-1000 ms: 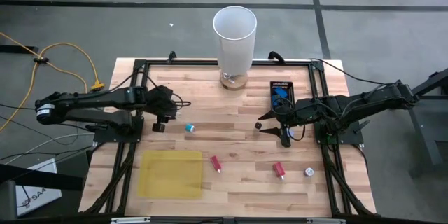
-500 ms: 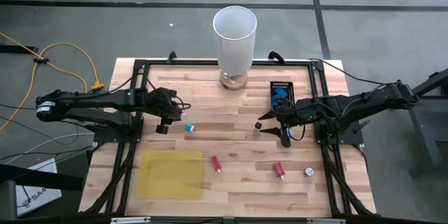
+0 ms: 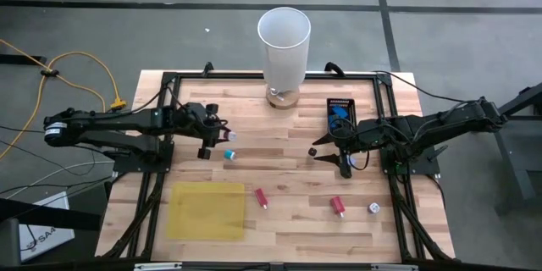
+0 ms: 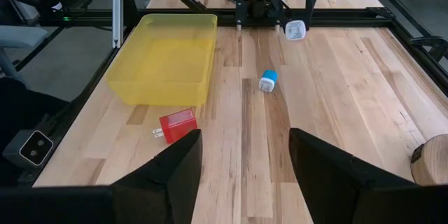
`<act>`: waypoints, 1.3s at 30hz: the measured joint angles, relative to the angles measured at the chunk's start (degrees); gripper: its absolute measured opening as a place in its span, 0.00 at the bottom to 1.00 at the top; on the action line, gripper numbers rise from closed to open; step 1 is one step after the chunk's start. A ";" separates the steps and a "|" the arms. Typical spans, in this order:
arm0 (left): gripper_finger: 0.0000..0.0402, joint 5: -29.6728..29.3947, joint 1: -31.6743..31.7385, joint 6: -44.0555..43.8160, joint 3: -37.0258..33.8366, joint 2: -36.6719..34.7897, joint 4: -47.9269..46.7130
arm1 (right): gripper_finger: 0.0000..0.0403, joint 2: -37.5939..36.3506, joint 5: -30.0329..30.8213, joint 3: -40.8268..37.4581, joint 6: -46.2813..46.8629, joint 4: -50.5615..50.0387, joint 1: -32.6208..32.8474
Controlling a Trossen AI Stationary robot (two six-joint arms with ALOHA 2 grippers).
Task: Pick & Place Office items
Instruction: Put the pink charger adapter into the yellow bin
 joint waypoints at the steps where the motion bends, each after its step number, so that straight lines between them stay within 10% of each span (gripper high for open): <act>1: 0.35 0.02 0.00 -0.11 0.00 0.02 -0.01 | 0.50 0.00 0.00 0.00 0.00 0.01 0.02; 39: 0.35 -1.36 -38.93 -6.00 0.00 0.04 -0.04 | 0.50 0.00 0.00 0.00 0.00 -0.01 0.00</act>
